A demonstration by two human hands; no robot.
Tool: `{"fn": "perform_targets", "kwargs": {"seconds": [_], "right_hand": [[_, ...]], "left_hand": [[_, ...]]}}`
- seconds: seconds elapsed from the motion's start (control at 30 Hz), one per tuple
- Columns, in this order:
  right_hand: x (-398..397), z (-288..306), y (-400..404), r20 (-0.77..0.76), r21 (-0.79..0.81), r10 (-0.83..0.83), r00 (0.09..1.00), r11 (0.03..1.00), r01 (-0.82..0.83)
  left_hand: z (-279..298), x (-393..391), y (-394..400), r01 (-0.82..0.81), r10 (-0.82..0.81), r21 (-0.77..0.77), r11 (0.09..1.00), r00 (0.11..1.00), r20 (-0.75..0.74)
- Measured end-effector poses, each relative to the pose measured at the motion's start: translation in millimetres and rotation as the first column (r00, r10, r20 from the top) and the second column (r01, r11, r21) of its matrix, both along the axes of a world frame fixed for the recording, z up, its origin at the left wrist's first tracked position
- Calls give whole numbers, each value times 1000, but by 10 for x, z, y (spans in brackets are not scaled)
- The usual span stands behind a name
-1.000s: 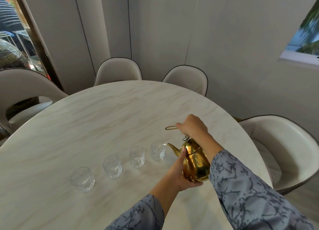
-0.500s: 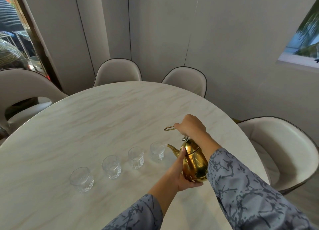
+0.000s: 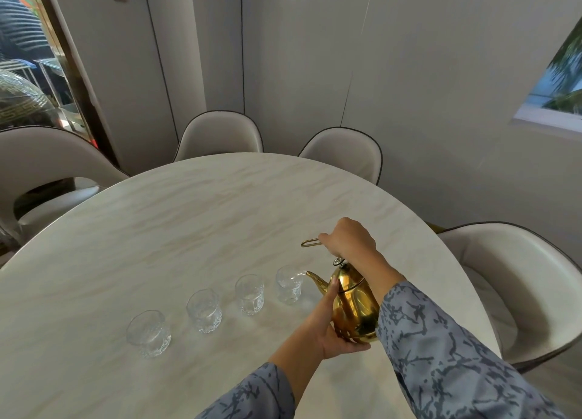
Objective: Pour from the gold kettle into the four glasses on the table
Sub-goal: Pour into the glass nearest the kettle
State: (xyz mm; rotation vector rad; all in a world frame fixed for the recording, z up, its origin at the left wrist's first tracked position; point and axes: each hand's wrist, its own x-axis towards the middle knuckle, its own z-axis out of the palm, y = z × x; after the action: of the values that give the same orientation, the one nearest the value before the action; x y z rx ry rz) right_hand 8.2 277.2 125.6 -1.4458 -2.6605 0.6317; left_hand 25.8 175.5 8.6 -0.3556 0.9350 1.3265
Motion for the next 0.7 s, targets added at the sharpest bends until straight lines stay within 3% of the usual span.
{"fn": "perform_targets", "kwargs": {"seconds": [0.37,0.7], "right_hand": [[20,-170,-12,-51,-58,-24,998,998,21],[313,-374,-24,-250,-90,-66,966,995,44]], "left_hand": [[-35,-54,-52,10,-12,-28,1000,997,-70],[-250,-139,-53,79,-103,-98,992,960,-261]]}}
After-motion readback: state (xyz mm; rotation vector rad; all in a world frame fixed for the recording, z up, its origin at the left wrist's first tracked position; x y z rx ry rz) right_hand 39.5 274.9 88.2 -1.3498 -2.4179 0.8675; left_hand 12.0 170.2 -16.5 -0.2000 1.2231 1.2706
